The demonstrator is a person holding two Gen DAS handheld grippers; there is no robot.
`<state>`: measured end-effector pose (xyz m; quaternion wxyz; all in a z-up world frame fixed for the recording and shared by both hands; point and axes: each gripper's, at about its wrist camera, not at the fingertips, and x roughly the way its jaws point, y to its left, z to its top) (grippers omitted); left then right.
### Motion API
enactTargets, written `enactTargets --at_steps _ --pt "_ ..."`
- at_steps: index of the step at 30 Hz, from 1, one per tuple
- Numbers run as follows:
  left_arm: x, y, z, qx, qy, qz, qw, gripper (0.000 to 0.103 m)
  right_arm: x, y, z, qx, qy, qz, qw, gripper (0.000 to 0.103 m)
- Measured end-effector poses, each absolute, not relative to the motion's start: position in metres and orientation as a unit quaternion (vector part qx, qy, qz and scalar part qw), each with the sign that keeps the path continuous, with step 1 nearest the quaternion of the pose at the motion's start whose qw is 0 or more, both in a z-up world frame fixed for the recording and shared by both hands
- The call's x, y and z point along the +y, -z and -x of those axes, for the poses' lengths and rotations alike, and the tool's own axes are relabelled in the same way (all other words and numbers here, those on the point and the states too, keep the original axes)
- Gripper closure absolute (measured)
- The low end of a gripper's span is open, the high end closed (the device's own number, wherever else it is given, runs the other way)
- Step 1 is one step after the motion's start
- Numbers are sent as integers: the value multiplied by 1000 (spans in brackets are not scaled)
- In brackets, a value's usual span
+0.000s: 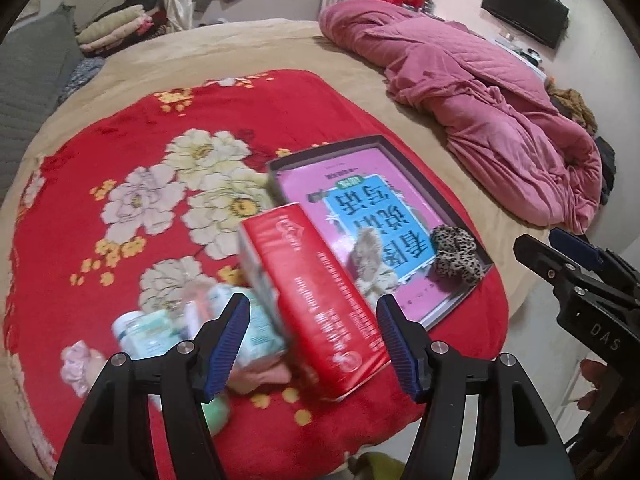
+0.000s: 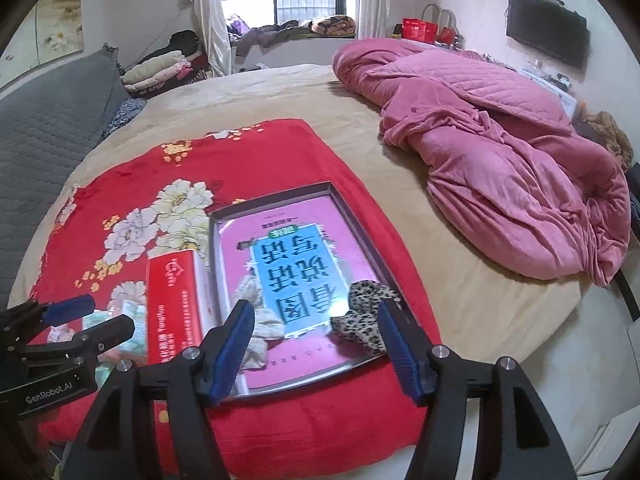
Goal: Organize soft objects
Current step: 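Withdraw both grippers from the tray back toward the pile of items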
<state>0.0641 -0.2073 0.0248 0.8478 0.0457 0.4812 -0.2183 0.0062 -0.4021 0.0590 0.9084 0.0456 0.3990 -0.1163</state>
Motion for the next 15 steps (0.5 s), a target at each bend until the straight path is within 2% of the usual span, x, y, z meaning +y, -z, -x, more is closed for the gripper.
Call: enactTargets --at_steps 15 --pt "-137 -50 -47 456 197 -18 868 34 -335 -82 -3 377 84 -22 922 38"
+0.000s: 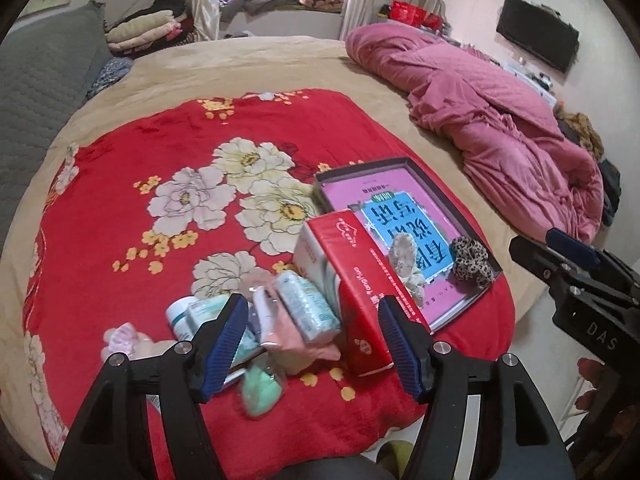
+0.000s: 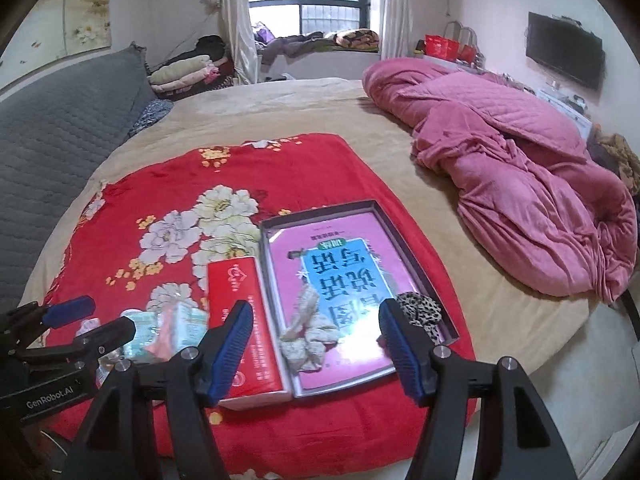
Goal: Organize soft objects
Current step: 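Withdraw both grippers from the tray back toward the pile of items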
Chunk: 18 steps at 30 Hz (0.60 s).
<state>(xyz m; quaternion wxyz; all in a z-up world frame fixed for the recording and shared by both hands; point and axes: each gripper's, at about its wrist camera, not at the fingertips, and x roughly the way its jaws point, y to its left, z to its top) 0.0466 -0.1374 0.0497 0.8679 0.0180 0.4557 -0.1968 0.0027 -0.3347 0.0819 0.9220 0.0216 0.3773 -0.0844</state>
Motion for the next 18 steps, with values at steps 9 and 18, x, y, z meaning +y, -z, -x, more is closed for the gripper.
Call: enactTargets --at_steps 9,18 --pt "-68 -70 -45 437 161 20 885 28 -294 -99 1 360 61 3 931 38" --pt "5 -75 -41 430 112 49 894 28 -247 -99 0 361 16 36 932 38"
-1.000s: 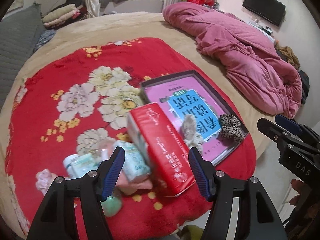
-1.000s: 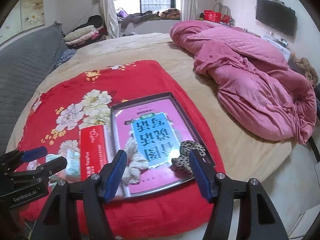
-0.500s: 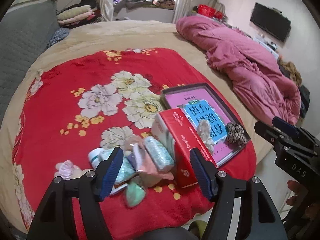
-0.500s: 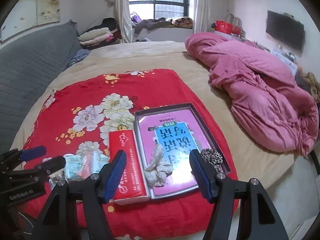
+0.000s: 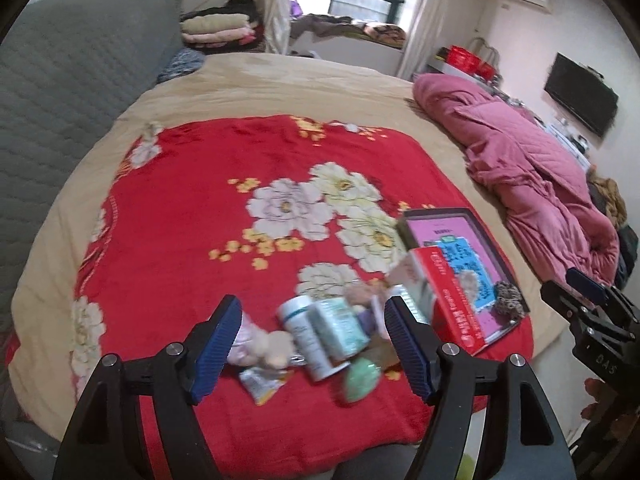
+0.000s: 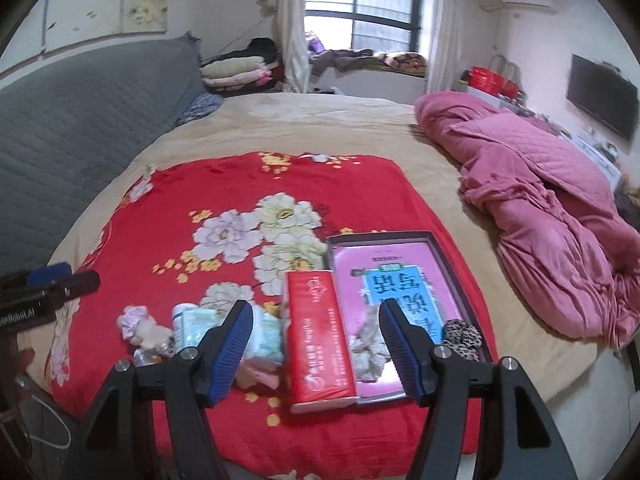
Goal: Organize soft objects
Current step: 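Withdraw both grippers from the tray back toward the pile of items, then grasp the clear wrapped tube upright with the right gripper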
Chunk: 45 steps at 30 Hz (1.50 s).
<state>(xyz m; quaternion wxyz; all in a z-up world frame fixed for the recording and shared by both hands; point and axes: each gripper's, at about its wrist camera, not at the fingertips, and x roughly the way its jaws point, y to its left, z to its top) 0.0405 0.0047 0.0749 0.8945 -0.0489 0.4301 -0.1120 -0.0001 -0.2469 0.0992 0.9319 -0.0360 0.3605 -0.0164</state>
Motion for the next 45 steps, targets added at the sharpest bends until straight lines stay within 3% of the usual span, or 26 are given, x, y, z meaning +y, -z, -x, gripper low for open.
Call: enactTargets --at_steps 14,27,45 --pt "49 -31 -24 468 83 66 877 28 -212 -55 -6 405 -12 66 912 38" --pt "25 12 -23 508 105 54 853 28 -209 -7 -25 442 -9 88 893 38" --pt "25 54 -47 544 105 65 830 28 -181 51 -68 454 23 208 866 39"
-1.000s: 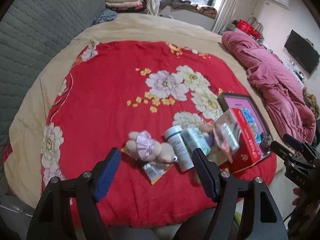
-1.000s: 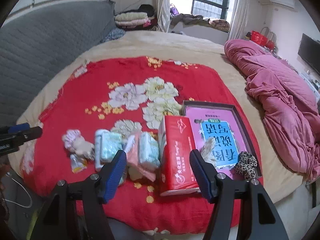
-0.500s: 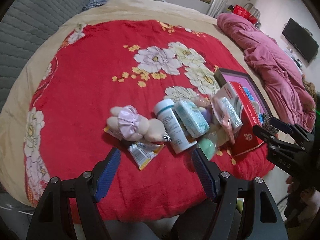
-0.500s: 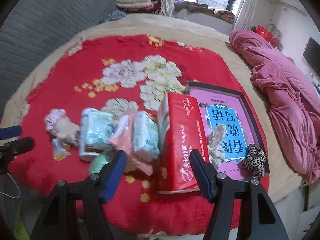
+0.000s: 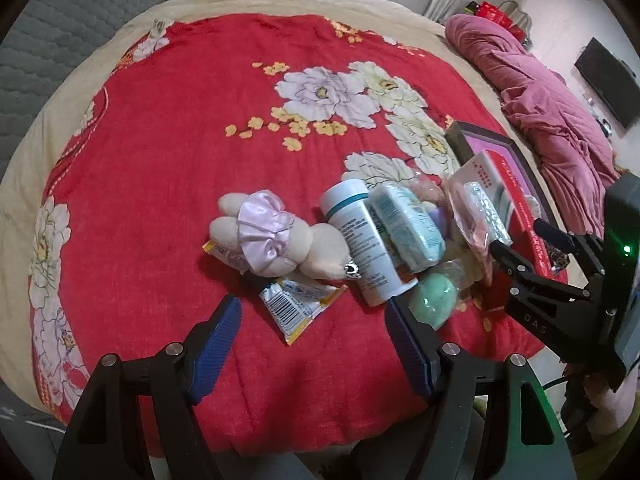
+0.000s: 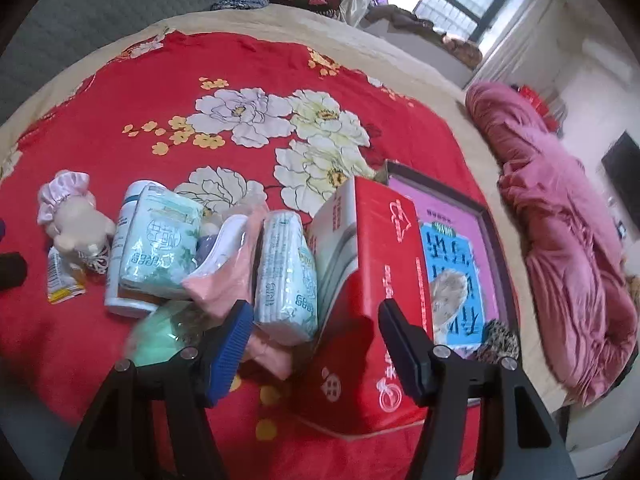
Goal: Organize soft objects
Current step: 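Grasp the clear wrapped tube upright with the right gripper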
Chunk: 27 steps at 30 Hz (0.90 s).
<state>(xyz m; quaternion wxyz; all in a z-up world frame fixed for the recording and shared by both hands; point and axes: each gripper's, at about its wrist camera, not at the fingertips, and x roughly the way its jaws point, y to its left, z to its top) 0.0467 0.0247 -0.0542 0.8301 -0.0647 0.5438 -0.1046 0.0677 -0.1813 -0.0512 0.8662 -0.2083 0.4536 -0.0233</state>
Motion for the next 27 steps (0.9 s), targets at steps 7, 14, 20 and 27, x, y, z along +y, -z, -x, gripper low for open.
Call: enactTargets --at_steps 7,14,20,27 --pt "27 64 -53 550 105 69 826 28 -159 63 -79 438 33 283 853 51" --pt "37 69 -61 548 102 74 827 28 -163 71 -97 466 33 238 852 86" --pt "56 84 -74 555 92 113 819 28 -198 54 -98 486 -8 99 868 86" --pt "67 98 -102 563 77 151 809 28 -228 38 -93 484 -33 4 874 86"
